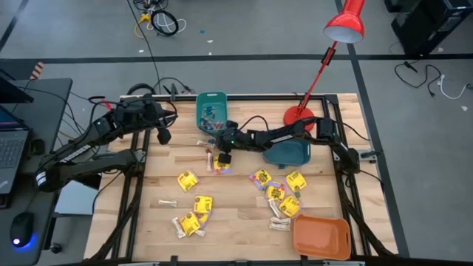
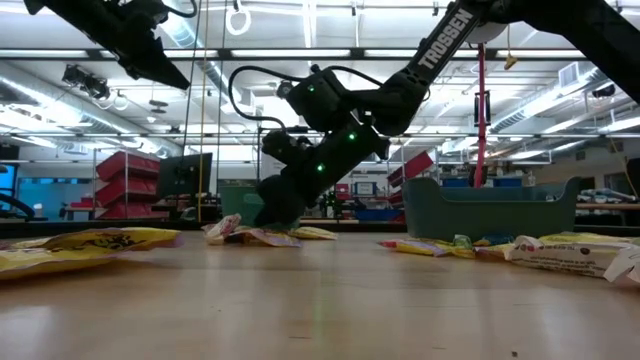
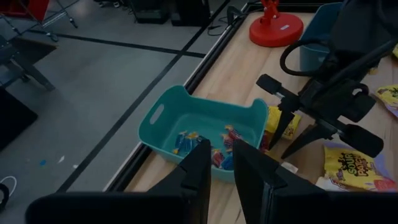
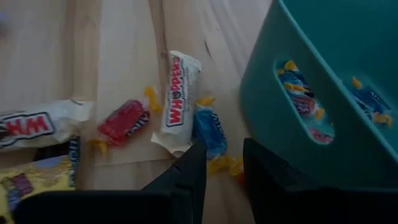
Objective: Sort candy
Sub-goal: Put the blue candy into the green bin, then put the red candy into the green bin
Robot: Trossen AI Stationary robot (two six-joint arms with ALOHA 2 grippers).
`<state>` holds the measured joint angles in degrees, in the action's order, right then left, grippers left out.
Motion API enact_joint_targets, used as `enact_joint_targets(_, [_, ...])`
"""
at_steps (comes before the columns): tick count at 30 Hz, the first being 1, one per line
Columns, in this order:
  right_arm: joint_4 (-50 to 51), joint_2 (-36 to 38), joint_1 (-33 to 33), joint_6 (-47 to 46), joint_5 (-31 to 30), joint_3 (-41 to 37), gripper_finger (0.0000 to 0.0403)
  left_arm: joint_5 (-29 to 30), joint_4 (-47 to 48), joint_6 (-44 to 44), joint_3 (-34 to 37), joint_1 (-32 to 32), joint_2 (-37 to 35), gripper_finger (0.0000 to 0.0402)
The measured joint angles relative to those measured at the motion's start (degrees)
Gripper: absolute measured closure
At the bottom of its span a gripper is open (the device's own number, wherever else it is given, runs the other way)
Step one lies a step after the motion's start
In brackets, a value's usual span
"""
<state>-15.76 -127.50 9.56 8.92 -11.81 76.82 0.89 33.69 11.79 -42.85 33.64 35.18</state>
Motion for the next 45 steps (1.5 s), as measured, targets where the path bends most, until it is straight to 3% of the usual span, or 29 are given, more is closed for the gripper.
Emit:
enact_joint_targets(21, [-3.3, -4.1, 0.0, -4.4, 1.1, 0.3, 0.0313, -0.1, 0.1, -0.1, 0.0, 0.0, 0.0, 0.0332])
enact_joint_targets(25, [-3.1, -4.1, 0.2, -4.4, 1.1, 0.3, 0.0334, -0.2, 0.1, -0.1, 0.0, 0.0, 0.0, 0.0332])
enact_joint_targets(31, [-2.9, -4.1, 0.2, -3.8, 2.4, 0.2, 0.0397, -0.2, 0.1, -0.1, 0.0, 0.0, 0.0, 0.0332])
enact_joint_targets(45, [3.2, 0.8, -1.1, -2.8, -0.3, -0.1, 0.0403, -0.2, 0.0, -0.1, 0.0, 0.0, 0.0, 0.0332])
